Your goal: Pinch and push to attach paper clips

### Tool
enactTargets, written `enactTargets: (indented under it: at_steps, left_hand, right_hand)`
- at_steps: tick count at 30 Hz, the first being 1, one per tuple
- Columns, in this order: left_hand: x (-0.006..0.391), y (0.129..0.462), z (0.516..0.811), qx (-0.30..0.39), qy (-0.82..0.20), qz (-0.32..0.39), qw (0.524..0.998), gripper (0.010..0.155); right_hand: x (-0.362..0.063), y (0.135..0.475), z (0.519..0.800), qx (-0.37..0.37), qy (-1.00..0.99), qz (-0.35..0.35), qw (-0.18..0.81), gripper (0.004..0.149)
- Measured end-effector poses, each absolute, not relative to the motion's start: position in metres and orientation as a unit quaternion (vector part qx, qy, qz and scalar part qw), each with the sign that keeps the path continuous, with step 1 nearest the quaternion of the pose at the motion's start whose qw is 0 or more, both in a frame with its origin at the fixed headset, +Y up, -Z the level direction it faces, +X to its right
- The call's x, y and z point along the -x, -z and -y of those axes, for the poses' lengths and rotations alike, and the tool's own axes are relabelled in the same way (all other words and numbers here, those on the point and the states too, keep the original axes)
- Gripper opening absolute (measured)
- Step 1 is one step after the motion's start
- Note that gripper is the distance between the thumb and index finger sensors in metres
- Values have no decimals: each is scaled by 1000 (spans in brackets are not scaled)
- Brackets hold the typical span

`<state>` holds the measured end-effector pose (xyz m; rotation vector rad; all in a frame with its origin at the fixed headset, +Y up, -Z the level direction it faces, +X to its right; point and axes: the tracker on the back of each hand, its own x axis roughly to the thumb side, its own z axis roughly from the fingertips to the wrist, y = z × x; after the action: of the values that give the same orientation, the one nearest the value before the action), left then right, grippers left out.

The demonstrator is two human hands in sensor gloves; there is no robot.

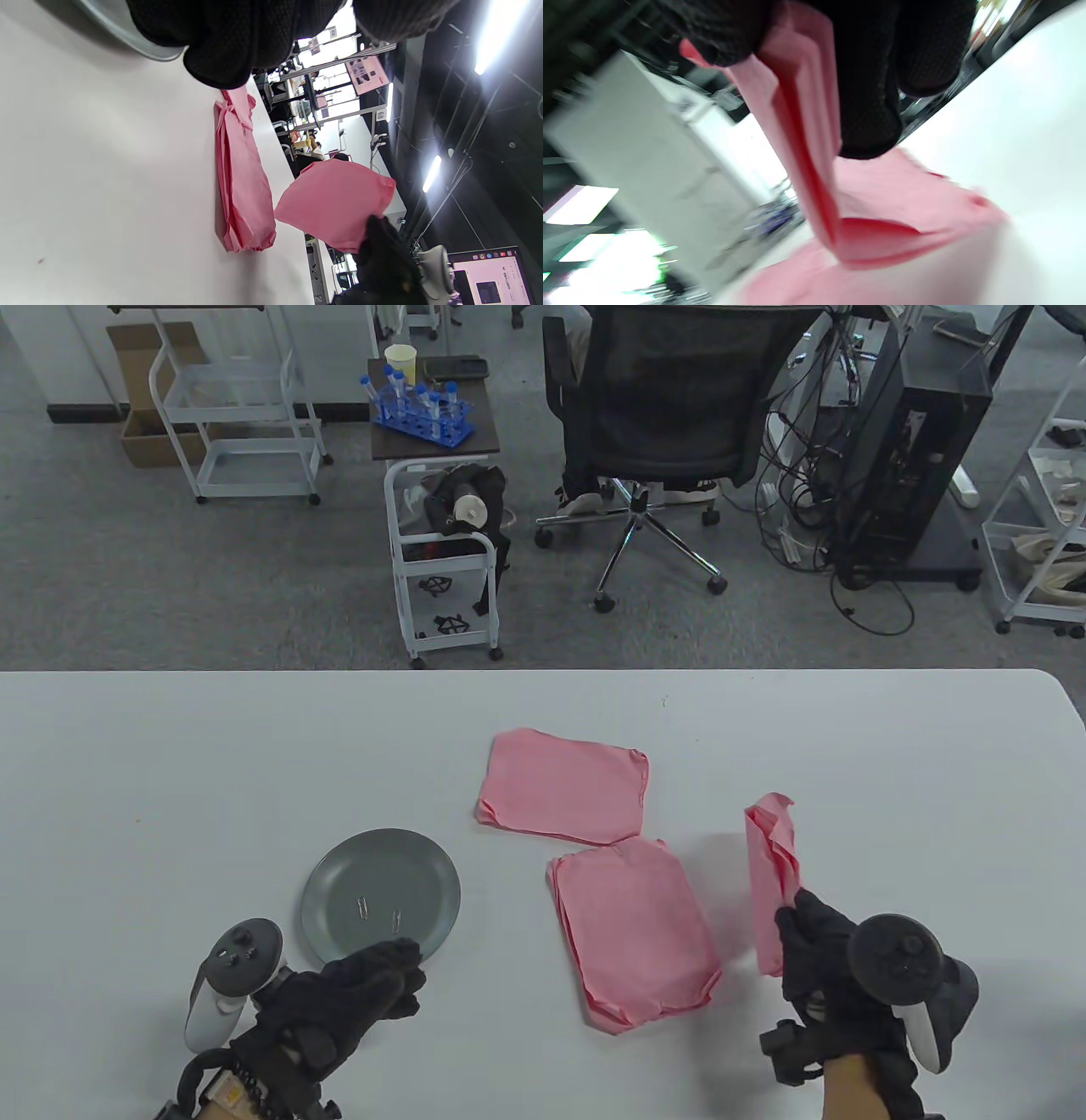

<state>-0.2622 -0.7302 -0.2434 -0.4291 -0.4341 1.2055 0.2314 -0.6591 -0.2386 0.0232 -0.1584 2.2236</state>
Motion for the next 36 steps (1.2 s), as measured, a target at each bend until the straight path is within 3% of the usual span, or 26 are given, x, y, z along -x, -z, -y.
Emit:
enactTargets:
  at_steps: [2, 6, 9, 13, 15, 18, 20, 22, 24, 26, 28, 29, 31, 34, 35, 36]
  left_hand:
    - [260, 240, 723, 164, -540, 213, 797, 68]
    - [257, 233, 712, 126, -508, 239, 818, 80]
    - [258, 233, 719, 154, -529, 221, 805, 94]
    - [252, 235, 755, 328, -611, 195, 693, 116]
    - [235, 230, 764, 374, -687, 227, 581, 117]
    - [210, 226, 754, 320, -767, 296, 470, 110]
    - [202, 221, 748, 257, -809, 293, 440, 98]
    - [205, 220, 748, 219, -837, 261, 427, 74]
    - [218, 223, 748, 172, -843, 240, 450, 49]
    - [236, 231, 743, 156, -808, 237, 517, 46]
    - [253, 239, 732, 145, -716, 269, 628, 45]
    - [258, 241, 724, 146, -638, 290, 698, 45]
    - [258, 242, 713, 169, -512, 331, 774, 46]
    - [243, 238, 715, 198, -476, 349, 783, 50]
    - [236, 237, 720, 227, -496, 353, 760, 52]
    - [232, 236, 723, 250, -502, 357, 747, 53]
  right_hand:
    - [-198, 232, 645, -94, -872, 25, 480, 43]
    - [-152, 218, 634, -190, -852, -15, 488, 43]
    - [-132, 206, 628, -234, -819, 4, 524, 43]
    - [-119, 190, 632, -254, -742, 66, 617, 43]
    - [-111, 187, 641, -254, -716, 93, 644, 43]
    - [-96, 188, 664, -258, -700, 49, 664, 43]
    - [-81, 192, 687, -267, -685, -29, 677, 43]
    - [-69, 199, 707, -264, -674, -129, 678, 43]
    - [-65, 206, 722, -269, -674, -228, 649, 51]
    - [-72, 213, 733, -283, -681, -281, 614, 88]
    - [-84, 219, 732, -245, -706, -222, 626, 106]
    - [-88, 222, 729, -234, -722, -197, 621, 108]
    - [-89, 227, 724, -230, -751, -175, 593, 110]
    - [-71, 226, 726, -237, -765, -215, 558, 109]
    - [-63, 224, 730, -226, -769, -224, 555, 105]
    - [-59, 223, 731, -219, -771, -215, 559, 92]
